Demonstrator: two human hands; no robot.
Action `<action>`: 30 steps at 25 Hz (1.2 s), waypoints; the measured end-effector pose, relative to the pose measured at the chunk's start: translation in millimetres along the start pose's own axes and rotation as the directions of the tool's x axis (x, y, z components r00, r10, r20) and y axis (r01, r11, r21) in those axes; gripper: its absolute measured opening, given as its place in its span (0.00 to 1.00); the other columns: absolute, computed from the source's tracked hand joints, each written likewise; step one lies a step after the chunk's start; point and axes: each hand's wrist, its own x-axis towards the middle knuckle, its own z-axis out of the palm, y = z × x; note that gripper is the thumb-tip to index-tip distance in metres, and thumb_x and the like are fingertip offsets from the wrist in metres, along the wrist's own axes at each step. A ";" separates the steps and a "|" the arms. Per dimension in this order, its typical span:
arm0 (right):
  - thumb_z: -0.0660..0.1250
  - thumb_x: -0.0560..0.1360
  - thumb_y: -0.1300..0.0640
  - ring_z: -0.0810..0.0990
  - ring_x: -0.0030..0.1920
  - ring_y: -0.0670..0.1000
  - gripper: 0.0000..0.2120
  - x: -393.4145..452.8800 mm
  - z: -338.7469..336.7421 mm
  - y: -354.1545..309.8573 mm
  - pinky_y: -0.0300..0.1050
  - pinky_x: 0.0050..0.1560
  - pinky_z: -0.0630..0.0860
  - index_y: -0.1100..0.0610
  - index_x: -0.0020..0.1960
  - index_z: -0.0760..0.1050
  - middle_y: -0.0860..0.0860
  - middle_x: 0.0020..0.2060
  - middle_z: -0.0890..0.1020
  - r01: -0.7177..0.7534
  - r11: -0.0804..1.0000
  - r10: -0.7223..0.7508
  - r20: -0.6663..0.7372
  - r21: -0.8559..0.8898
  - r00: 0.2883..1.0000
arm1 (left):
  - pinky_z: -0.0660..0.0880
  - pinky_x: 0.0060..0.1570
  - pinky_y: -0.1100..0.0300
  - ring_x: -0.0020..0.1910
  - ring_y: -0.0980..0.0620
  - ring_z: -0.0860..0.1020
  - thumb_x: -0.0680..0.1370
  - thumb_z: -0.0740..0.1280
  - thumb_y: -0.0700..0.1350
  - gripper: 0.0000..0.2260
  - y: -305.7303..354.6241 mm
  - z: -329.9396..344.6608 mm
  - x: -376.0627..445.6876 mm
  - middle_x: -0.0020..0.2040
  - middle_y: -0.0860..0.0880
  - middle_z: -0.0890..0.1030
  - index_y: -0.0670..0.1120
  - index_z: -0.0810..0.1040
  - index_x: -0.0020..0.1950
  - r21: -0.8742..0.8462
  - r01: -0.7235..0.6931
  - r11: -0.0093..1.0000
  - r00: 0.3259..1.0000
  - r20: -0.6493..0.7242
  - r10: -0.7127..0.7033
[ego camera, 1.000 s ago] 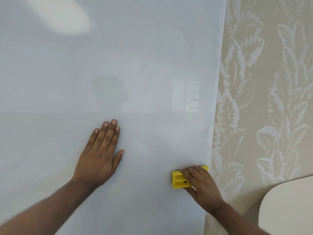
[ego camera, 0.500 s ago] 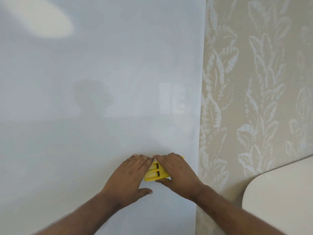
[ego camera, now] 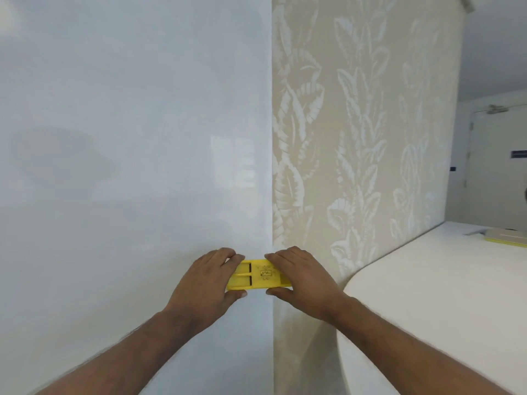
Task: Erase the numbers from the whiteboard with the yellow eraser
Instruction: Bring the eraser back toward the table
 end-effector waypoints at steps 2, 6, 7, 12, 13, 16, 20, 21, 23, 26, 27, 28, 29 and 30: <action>0.72 0.71 0.43 0.75 0.55 0.53 0.30 -21.4 -16.1 13.4 0.48 0.55 0.73 0.55 0.68 0.71 0.50 0.57 0.79 -0.054 0.997 0.055 0.007 -0.055 0.998 | 0.79 0.51 0.54 0.51 0.49 0.81 0.69 0.76 0.56 0.26 21.3 12.4 16.2 0.57 0.51 0.79 0.49 0.78 0.64 -0.060 -0.019 0.998 0.999 0.033 0.021; 0.69 0.72 0.41 0.75 0.55 0.53 0.30 -73.1 -52.6 34.8 0.48 0.55 0.73 0.56 0.69 0.70 0.50 0.57 0.79 -0.174 0.974 0.183 0.048 -0.145 0.982 | 0.80 0.49 0.55 0.49 0.48 0.82 0.67 0.80 0.55 0.29 73.6 37.2 44.2 0.56 0.50 0.80 0.47 0.79 0.64 -0.144 -0.103 0.984 0.992 0.063 0.113; 0.68 0.72 0.41 0.75 0.54 0.53 0.30 -88.7 -62.4 39.0 0.48 0.54 0.74 0.56 0.69 0.70 0.50 0.56 0.79 -0.203 0.965 0.215 0.058 -0.166 0.975 | 0.81 0.48 0.56 0.48 0.49 0.82 0.65 0.81 0.55 0.30 88.4 44.7 50.1 0.55 0.50 0.80 0.47 0.79 0.64 -0.159 -0.136 0.978 0.987 0.065 0.148; 0.67 0.74 0.38 0.74 0.56 0.53 0.31 -166.2 -106.6 47.9 0.48 0.55 0.73 0.54 0.71 0.69 0.49 0.57 0.78 -0.380 0.882 0.426 0.125 -0.279 0.896 | 0.79 0.52 0.55 0.51 0.47 0.83 0.68 0.76 0.54 0.29 163.7 81.4 67.7 0.57 0.50 0.81 0.46 0.79 0.67 -0.319 -0.219 0.922 0.956 0.119 0.268; 0.67 0.74 0.38 0.74 0.56 0.53 0.31 -180.6 -114.1 46.8 0.47 0.54 0.72 0.54 0.71 0.68 0.48 0.57 0.78 -0.412 0.862 0.465 0.135 -0.296 0.875 | 0.78 0.56 0.54 0.56 0.46 0.82 0.70 0.76 0.54 0.29 178.6 87.3 69.0 0.61 0.49 0.80 0.46 0.78 0.69 -0.357 -0.218 0.908 0.949 0.139 0.282; 0.66 0.74 0.37 0.73 0.56 0.51 0.32 -223.3 -136.3 38.3 0.44 0.54 0.70 0.52 0.72 0.67 0.47 0.58 0.77 -0.510 0.796 0.578 0.162 -0.326 0.800 | 0.67 0.70 0.56 0.70 0.47 0.73 0.78 0.70 0.54 0.30 226.6 100.1 69.5 0.73 0.50 0.73 0.47 0.68 0.78 -0.464 -0.233 0.855 0.917 0.187 0.351; 0.63 0.74 0.34 0.71 0.57 0.49 0.31 -273.9 -154.9 19.6 0.43 0.53 0.69 0.49 0.72 0.65 0.45 0.57 0.76 -0.598 0.701 0.703 0.240 -0.389 0.669 | 0.63 0.71 0.61 0.72 0.52 0.69 0.80 0.68 0.55 0.29 274.4 120.2 62.7 0.75 0.54 0.70 0.50 0.64 0.80 -0.567 -0.255 0.783 0.835 0.280 0.474; 0.63 0.74 0.34 0.71 0.56 0.48 0.31 -283.5 -157.1 15.1 0.43 0.52 0.69 0.48 0.72 0.65 0.45 0.57 0.76 -0.612 0.681 0.725 0.258 -0.402 0.638 | 0.64 0.70 0.61 0.71 0.52 0.70 0.80 0.68 0.55 0.29 282.6 125.2 59.8 0.74 0.54 0.70 0.51 0.65 0.79 -0.586 -0.253 0.770 0.804 0.315 0.504; 0.63 0.74 0.34 0.71 0.56 0.49 0.31 -300.8 -161.8 4.8 0.43 0.52 0.69 0.48 0.71 0.66 0.46 0.56 0.76 -0.649 0.637 0.769 0.289 -0.415 0.571 | 0.65 0.69 0.60 0.70 0.52 0.71 0.79 0.69 0.55 0.28 298.8 131.8 53.4 0.73 0.53 0.72 0.51 0.67 0.78 -0.617 -0.256 0.744 0.742 0.367 0.560; 0.64 0.74 0.35 0.71 0.59 0.49 0.30 -319.2 -165.0 -9.5 0.45 0.55 0.70 0.47 0.71 0.66 0.46 0.58 0.75 -0.714 0.564 0.824 0.337 -0.414 0.456 | 0.66 0.69 0.57 0.69 0.50 0.71 0.79 0.69 0.54 0.27 317.7 137.2 45.0 0.71 0.52 0.73 0.49 0.69 0.76 -0.655 -0.242 0.715 0.650 0.437 0.621; 0.64 0.73 0.35 0.71 0.59 0.49 0.29 -323.6 -165.3 -13.6 0.45 0.56 0.70 0.46 0.70 0.66 0.46 0.58 0.75 -0.734 0.541 0.838 0.343 -0.410 0.425 | 0.67 0.68 0.56 0.69 0.49 0.71 0.79 0.69 0.53 0.26 322.0 137.8 42.6 0.71 0.51 0.73 0.49 0.69 0.76 -0.665 -0.238 0.708 0.622 0.455 0.637; 0.65 0.72 0.35 0.71 0.59 0.49 0.29 -326.5 -165.3 -17.6 0.46 0.56 0.71 0.46 0.69 0.68 0.46 0.57 0.75 -0.755 0.517 0.850 0.350 -0.404 0.395 | 0.68 0.68 0.55 0.69 0.48 0.71 0.79 0.70 0.53 0.25 325.6 138.5 40.6 0.70 0.50 0.73 0.48 0.70 0.75 -0.673 -0.233 0.702 0.595 0.473 0.650; 0.65 0.71 0.35 0.71 0.58 0.48 0.28 -328.9 -164.9 -21.5 0.46 0.55 0.71 0.45 0.67 0.69 0.46 0.55 0.76 -0.771 0.499 0.857 0.357 -0.395 0.372 | 0.68 0.67 0.54 0.69 0.47 0.71 0.79 0.70 0.52 0.24 328.8 138.3 38.4 0.69 0.50 0.73 0.48 0.71 0.74 -0.677 -0.235 0.697 0.572 0.483 0.663; 0.66 0.71 0.35 0.71 0.58 0.48 0.27 -330.6 -164.5 -24.7 0.46 0.55 0.71 0.45 0.66 0.69 0.46 0.55 0.76 -0.784 0.484 0.862 0.369 -0.388 0.349 | 0.68 0.67 0.53 0.69 0.47 0.71 0.79 0.69 0.52 0.24 330.9 138.2 35.9 0.69 0.49 0.73 0.47 0.71 0.73 -0.679 -0.243 0.693 0.552 0.491 0.674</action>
